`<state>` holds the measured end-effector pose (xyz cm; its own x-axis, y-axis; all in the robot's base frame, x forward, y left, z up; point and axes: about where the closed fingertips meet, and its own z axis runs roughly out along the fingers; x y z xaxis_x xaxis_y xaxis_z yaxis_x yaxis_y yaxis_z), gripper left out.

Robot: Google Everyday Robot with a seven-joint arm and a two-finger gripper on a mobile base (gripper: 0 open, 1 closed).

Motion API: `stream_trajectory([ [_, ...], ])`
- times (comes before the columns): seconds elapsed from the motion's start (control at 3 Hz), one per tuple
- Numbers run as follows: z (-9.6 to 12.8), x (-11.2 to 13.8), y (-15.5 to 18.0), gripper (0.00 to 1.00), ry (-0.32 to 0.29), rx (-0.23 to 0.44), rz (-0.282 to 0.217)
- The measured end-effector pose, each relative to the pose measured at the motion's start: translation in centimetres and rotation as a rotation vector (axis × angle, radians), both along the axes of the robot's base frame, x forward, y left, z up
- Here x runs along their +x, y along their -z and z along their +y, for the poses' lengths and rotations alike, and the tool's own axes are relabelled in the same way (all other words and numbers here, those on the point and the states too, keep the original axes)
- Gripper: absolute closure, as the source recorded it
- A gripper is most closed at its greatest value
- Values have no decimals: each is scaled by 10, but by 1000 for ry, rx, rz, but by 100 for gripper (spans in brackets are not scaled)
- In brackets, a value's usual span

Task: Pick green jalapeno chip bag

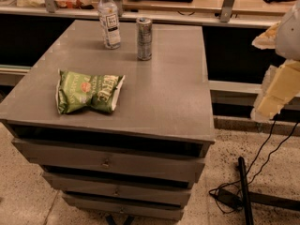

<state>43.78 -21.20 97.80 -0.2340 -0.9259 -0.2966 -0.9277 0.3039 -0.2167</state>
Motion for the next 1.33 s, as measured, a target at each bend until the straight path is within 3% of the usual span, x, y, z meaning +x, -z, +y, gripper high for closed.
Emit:
stream_trajectory([
  [0.33, 30, -3, -2, 0, 6, 229, -10],
  [0.67, 62, -6, -9, 0, 25, 409, -27],
  [1.0, 101, -7, -21, 0, 6, 497, -107],
  [1.33, 98, -7, -22, 0, 6, 485, -103],
])
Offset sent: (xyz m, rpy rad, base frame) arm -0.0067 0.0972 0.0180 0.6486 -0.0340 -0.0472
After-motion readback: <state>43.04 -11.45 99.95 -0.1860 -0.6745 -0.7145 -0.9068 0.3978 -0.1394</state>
